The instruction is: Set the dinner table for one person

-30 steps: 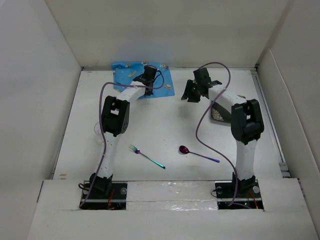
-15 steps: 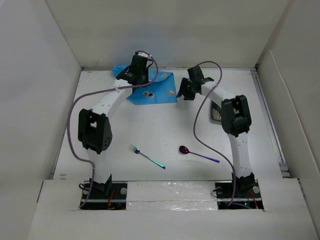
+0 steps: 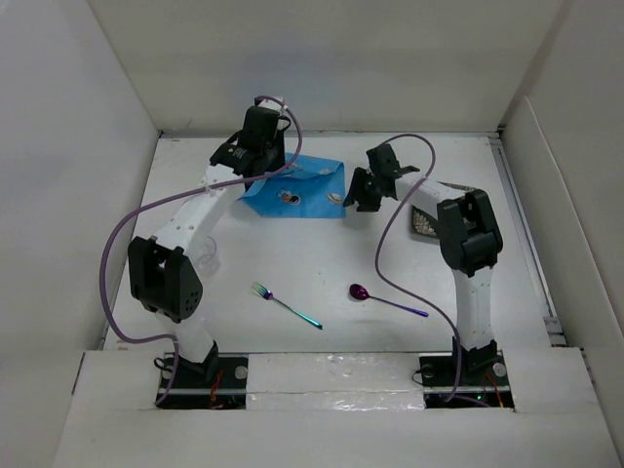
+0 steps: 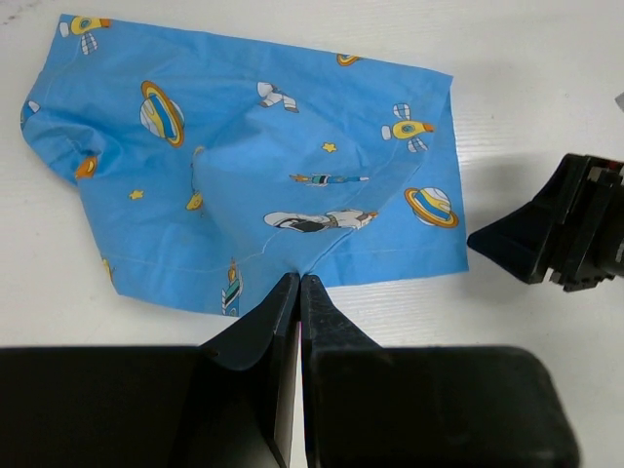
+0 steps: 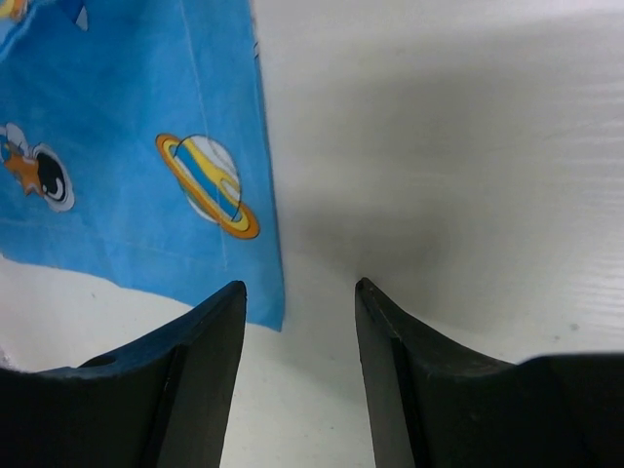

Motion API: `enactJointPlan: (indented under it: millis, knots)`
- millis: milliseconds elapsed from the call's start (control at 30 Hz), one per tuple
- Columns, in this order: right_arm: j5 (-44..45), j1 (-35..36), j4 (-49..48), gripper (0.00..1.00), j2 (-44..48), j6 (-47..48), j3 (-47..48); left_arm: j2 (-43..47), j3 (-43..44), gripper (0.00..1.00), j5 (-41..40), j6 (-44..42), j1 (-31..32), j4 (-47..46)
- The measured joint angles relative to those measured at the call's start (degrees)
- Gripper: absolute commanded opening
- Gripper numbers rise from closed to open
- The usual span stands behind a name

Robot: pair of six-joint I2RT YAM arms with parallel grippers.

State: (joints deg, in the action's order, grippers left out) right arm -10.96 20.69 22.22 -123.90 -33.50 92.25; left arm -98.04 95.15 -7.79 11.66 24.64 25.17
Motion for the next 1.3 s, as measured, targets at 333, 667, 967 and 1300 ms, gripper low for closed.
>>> enactJointPlan:
  millis: [333, 667, 967, 1300]
  knots:
    - [0.4, 5.1, -3.3, 0.32, 0.5, -1.8, -2.6, 1.1, 0.0, 0.0, 0.0, 0.0, 0.0, 0.0]
    - [2.6, 5.6, -2.0, 0.0, -2.6, -5.0, 1.5, 1.3, 0.8, 0.0, 0.2, 0.0, 0.0, 0.3]
    - [9.6, 5.6, -0.9, 0.0, 3.0, -4.0, -2.9, 1.7, 4.5, 0.0, 0.1, 0.0, -0.4, 0.8]
    - [16.3, 0.8, -0.8, 0.0, 22.6, -0.3, -15.0, 6.9, 4.4, 0.0, -1.0, 0.0, -0.6, 2.3]
